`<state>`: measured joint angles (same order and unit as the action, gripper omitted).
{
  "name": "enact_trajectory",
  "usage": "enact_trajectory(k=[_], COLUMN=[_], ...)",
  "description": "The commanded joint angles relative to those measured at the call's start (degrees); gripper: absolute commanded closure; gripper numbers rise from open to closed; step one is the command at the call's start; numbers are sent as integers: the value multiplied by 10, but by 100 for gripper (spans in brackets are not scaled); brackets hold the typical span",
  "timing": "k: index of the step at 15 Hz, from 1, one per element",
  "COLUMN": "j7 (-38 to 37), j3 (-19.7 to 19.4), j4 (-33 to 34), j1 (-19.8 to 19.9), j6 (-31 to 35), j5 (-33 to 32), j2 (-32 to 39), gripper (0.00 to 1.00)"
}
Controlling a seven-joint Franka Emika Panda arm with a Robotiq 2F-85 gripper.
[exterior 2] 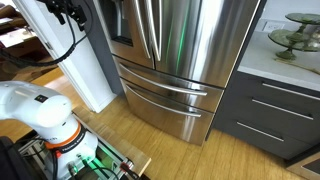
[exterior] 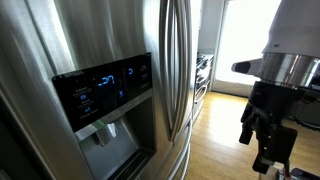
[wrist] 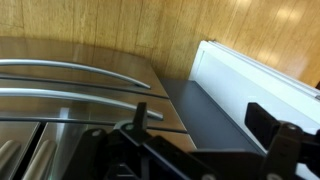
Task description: Open the top right refrigerator door
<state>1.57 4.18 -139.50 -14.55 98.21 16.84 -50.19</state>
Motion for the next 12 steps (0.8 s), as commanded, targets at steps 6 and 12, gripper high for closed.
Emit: enact_trajectory(k=[6,12], j7=[49,270], j3=[-41,-186], j4=[-3,9], j1=[81,80], j6=[4,102], j5=[-92,-116], j2=[-25,-13], gripper=[0,0])
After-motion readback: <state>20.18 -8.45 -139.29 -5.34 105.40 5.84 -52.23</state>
